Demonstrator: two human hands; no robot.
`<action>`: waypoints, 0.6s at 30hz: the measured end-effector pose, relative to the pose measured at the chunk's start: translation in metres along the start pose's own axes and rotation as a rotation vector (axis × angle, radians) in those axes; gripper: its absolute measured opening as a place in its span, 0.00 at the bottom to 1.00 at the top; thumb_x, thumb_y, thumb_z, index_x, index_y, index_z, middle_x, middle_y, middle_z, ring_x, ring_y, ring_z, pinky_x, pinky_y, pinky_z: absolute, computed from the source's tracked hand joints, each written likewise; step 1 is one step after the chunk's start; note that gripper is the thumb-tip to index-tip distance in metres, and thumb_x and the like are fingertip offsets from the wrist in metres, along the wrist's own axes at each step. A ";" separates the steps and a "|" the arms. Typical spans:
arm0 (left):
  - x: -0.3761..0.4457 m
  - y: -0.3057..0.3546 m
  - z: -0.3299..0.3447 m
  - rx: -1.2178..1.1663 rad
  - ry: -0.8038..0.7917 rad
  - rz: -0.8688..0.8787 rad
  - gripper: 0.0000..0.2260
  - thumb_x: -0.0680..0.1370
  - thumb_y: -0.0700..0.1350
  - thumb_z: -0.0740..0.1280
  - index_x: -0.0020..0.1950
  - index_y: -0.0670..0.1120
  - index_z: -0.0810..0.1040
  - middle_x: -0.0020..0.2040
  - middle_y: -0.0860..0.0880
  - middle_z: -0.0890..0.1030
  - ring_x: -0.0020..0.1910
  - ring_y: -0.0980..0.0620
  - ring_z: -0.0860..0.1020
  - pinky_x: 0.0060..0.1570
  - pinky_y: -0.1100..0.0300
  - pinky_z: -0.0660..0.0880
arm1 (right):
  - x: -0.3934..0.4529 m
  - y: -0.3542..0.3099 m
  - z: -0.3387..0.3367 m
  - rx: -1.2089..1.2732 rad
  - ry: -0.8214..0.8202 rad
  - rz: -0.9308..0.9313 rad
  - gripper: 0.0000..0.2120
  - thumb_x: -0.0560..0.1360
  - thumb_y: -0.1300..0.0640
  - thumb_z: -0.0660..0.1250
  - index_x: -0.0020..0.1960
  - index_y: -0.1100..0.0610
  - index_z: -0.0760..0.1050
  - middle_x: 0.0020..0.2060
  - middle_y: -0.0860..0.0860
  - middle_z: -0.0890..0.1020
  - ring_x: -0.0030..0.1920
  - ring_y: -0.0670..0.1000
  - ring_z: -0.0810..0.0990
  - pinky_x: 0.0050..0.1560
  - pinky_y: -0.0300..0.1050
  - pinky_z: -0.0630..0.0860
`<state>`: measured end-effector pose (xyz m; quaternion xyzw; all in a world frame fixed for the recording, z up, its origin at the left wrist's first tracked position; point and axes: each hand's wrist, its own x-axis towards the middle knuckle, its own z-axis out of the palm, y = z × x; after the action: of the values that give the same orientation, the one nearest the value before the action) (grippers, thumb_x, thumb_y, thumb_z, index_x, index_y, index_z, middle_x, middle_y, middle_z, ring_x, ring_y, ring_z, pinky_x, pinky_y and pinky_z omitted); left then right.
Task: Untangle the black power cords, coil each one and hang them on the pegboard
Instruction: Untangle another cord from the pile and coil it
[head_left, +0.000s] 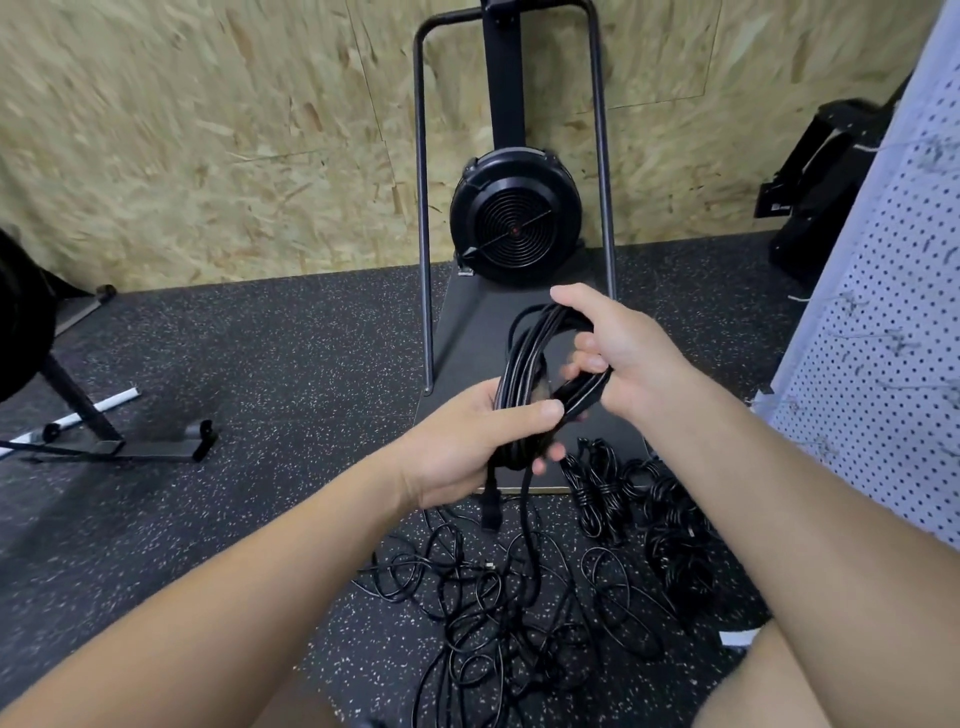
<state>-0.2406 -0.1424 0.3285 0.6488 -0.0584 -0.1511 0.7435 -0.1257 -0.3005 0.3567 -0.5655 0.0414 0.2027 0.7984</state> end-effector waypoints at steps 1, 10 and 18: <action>0.003 -0.003 0.003 0.045 0.051 0.020 0.13 0.88 0.40 0.67 0.71 0.36 0.77 0.65 0.40 0.85 0.48 0.46 0.82 0.43 0.56 0.77 | 0.000 -0.001 0.000 0.007 0.033 -0.013 0.17 0.74 0.50 0.81 0.52 0.58 0.78 0.31 0.49 0.58 0.29 0.50 0.55 0.31 0.44 0.70; -0.002 -0.004 0.001 -0.088 0.028 -0.079 0.12 0.88 0.46 0.67 0.69 0.42 0.78 0.58 0.41 0.82 0.42 0.49 0.78 0.40 0.60 0.77 | -0.003 0.005 0.009 -0.035 0.061 -0.128 0.19 0.76 0.46 0.82 0.49 0.57 0.76 0.26 0.50 0.60 0.25 0.51 0.58 0.30 0.44 0.69; 0.008 -0.022 0.015 0.239 0.297 0.058 0.07 0.88 0.45 0.68 0.52 0.44 0.76 0.40 0.45 0.74 0.33 0.50 0.72 0.34 0.54 0.72 | 0.002 0.015 0.020 -0.166 0.195 -0.201 0.22 0.72 0.50 0.79 0.32 0.53 0.67 0.23 0.51 0.63 0.21 0.53 0.62 0.39 0.54 0.69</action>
<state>-0.2405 -0.1611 0.3078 0.7455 0.0158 -0.0241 0.6658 -0.1324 -0.2770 0.3503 -0.6477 0.0449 0.0686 0.7575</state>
